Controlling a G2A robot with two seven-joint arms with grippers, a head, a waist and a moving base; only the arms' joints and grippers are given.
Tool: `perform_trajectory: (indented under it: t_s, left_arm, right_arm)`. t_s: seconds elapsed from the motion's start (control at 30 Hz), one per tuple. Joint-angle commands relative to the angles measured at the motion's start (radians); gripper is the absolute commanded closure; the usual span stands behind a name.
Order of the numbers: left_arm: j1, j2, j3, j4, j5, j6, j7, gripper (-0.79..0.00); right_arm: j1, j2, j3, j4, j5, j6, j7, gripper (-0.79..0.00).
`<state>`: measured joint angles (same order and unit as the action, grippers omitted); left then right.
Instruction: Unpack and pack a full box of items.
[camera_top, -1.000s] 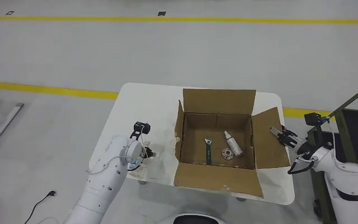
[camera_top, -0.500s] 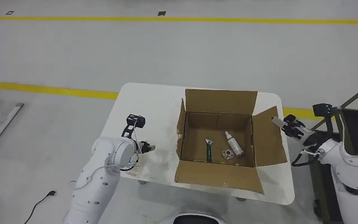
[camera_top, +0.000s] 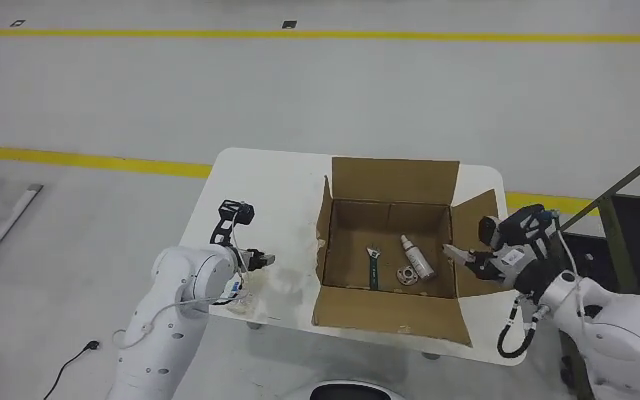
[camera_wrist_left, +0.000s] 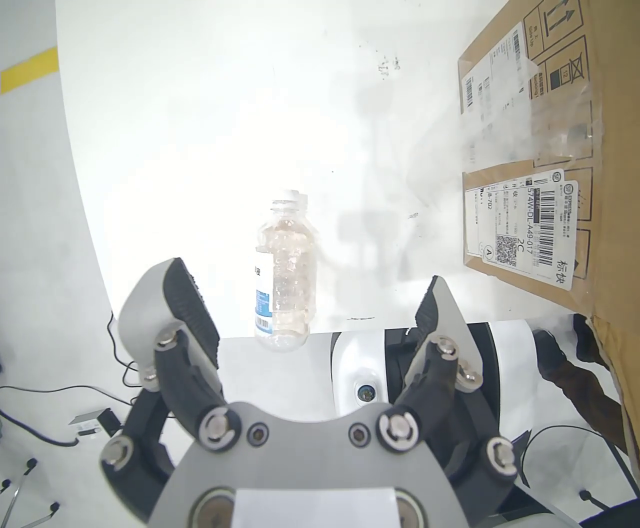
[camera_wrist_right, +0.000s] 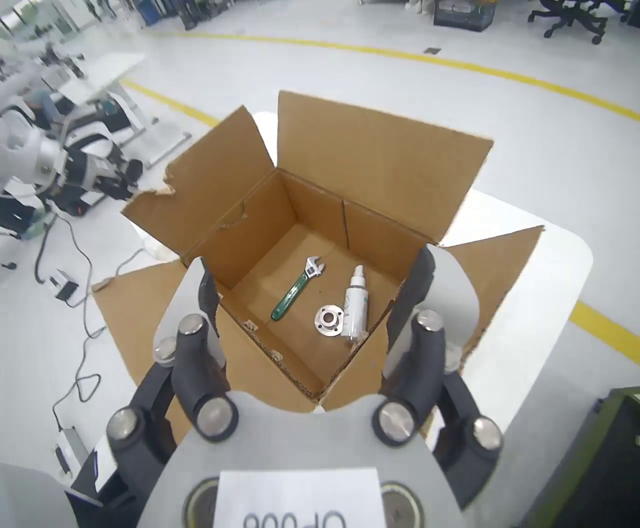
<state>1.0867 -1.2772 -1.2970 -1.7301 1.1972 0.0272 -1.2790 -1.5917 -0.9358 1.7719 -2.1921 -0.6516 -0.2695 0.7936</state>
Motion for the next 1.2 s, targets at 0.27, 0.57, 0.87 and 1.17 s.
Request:
perform_trajectory:
  t_s: [0.27,0.57,0.87,1.17]
  left_arm:
    - [0.000,0.000,0.000,0.000,0.000,0.000,0.000,-0.785]
    - [0.000,0.000,0.000,0.000,0.000,0.000,0.000,-0.785]
    - [0.000,0.000,0.000,0.000,0.000,0.000,0.000,-0.785]
    - [0.000,0.000,0.000,0.000,0.000,0.000,0.000,-0.785]
  right_arm:
    - [0.345,-0.037,-0.485,0.306,-0.402,0.223,0.029,0.000]
    - [0.345,-0.037,-0.485,0.306,-0.402,0.223,0.029,0.000]
    - [0.357,-0.041,-0.518,0.298,-0.503,0.274,0.062,0.000]
    - [0.671,-0.120,-0.813,0.496,-0.642,0.453,0.429,0.000]
